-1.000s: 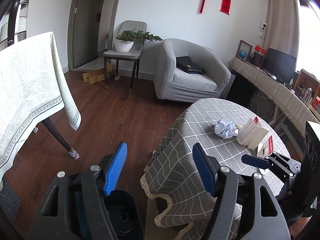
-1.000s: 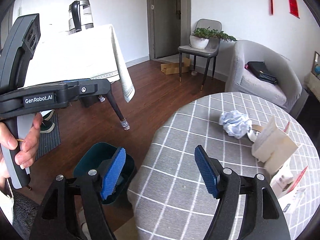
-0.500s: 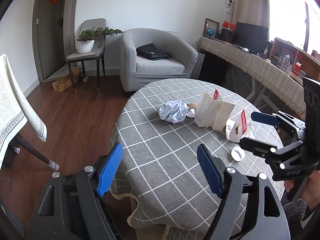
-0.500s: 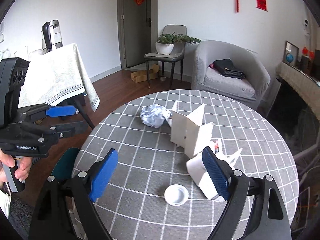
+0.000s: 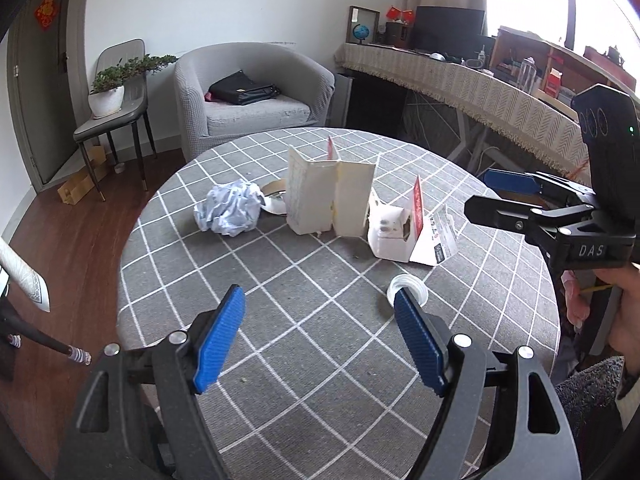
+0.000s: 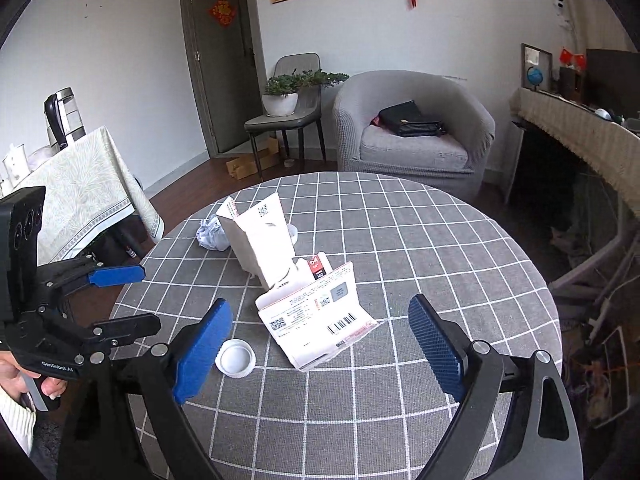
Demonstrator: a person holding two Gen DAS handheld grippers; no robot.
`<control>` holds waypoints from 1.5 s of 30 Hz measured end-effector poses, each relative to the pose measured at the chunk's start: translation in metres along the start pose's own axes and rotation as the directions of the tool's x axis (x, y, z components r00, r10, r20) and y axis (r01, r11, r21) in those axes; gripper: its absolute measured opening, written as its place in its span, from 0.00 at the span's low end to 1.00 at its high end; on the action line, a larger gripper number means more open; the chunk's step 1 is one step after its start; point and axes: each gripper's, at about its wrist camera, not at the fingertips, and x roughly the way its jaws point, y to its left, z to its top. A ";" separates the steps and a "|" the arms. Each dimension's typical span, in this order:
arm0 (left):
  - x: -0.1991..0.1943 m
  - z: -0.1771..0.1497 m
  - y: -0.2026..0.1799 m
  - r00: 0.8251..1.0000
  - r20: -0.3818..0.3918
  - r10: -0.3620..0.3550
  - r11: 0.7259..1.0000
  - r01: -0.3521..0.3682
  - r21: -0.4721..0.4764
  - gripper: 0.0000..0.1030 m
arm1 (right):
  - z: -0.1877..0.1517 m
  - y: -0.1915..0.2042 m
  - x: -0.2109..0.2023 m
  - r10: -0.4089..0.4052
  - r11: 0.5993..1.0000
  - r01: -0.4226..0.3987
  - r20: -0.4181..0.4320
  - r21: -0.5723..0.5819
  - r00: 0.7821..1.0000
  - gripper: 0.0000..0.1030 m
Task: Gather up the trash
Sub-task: 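Close left tool on white bottle cap while right tool approaches white barcode carton, then close right tool on the white barcode carton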
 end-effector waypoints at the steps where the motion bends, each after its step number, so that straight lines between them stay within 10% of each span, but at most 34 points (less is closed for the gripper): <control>1: 0.003 0.000 -0.004 1.000 -0.005 -0.007 1.000 0.007 0.006 0.77 | -0.001 -0.004 0.000 0.003 1.000 -0.003 -0.002 0.001 1.000 0.88; 15: 0.042 -0.001 -0.046 0.993 -0.087 -0.084 0.992 0.091 0.089 0.71 | -0.009 -0.033 0.007 0.041 0.998 -0.043 -0.031 -0.043 0.999 0.89; 28: 0.055 -0.001 -0.045 0.992 -0.108 -0.071 0.995 0.078 0.065 0.32 | 0.004 -0.029 0.031 0.195 0.961 -0.216 -0.129 -0.173 0.972 0.89; 45: 0.035 -0.004 -0.015 0.994 -0.097 -0.048 0.999 0.047 -0.009 0.32 | 0.009 -0.002 0.063 0.185 0.933 -0.236 -0.201 -0.270 0.962 0.89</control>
